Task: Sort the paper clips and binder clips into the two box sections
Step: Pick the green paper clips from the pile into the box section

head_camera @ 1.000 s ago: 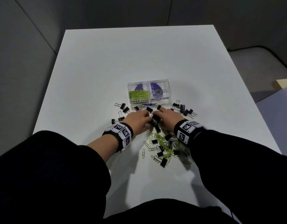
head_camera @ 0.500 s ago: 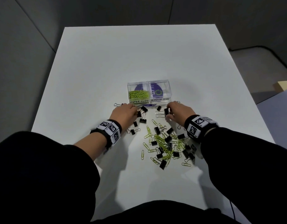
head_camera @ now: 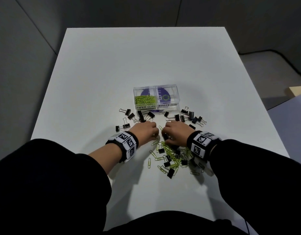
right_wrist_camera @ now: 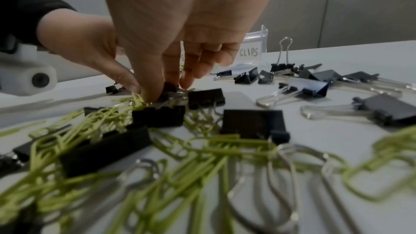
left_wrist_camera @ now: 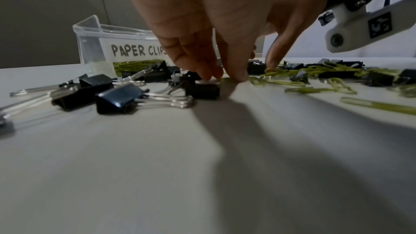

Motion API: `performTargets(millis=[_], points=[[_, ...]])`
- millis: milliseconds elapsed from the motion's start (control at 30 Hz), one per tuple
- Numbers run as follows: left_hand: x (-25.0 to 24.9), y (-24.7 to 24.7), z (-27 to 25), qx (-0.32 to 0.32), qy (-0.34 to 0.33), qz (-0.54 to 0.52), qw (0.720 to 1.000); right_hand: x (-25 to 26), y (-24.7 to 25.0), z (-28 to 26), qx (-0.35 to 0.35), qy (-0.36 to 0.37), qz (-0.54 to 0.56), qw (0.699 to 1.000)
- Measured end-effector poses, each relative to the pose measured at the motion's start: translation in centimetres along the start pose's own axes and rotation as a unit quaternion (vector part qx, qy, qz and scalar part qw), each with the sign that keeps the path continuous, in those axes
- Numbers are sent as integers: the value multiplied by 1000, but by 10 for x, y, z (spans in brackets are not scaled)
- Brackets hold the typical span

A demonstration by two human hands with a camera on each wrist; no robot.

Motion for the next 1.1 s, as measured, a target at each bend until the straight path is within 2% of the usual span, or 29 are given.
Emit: performTargets(millis=[100, 200, 333, 433, 533, 600, 700, 800, 933, 1100], points=[[2, -1, 0, 19, 21, -31, 999, -6, 8, -2, -23, -16, 39, 999], [2, -1, -1, 19, 31, -61, 998, -29, 24, -1, -63, -89, 62, 992], [2, -3, -1, 18, 37, -69, 997, -54, 23, 0, -35, -158, 28, 986], [1, -1, -1, 16, 23, -46, 999, -51, 18, -3, -42, -148, 26, 988], [-10, 7, 1, -34, -9, -20, 999, -46, 21, -15, -68, -124, 38, 989], [-27, 10, 8, -46, -41, -7, 998, -44, 17, -31, -42, -125, 33, 991], [-52, 6, 21, -26, -78, 38, 996, -45, 2, -58, -2, -146, 26, 989], [-62, 3, 28, -15, -76, 63, 995, -43, -15, -73, 21, -168, 19, 985], [-65, 1, 29, -10, -78, 88, 993, -38, -25, -71, 3, -207, 26, 978], [-57, 2, 25, -22, -53, 28, 998, -40, -25, -67, 14, -197, 85, 976]])
Point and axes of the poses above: each hand's wrist, its own z-axis towards the middle knuckle, its own y-axis out of the back of the hand, x = y × z, the point moved 5 cm from there along z, towards the middle knuckle, and after that the axes turned 7 degrees about -y, right-handed, at the moved point
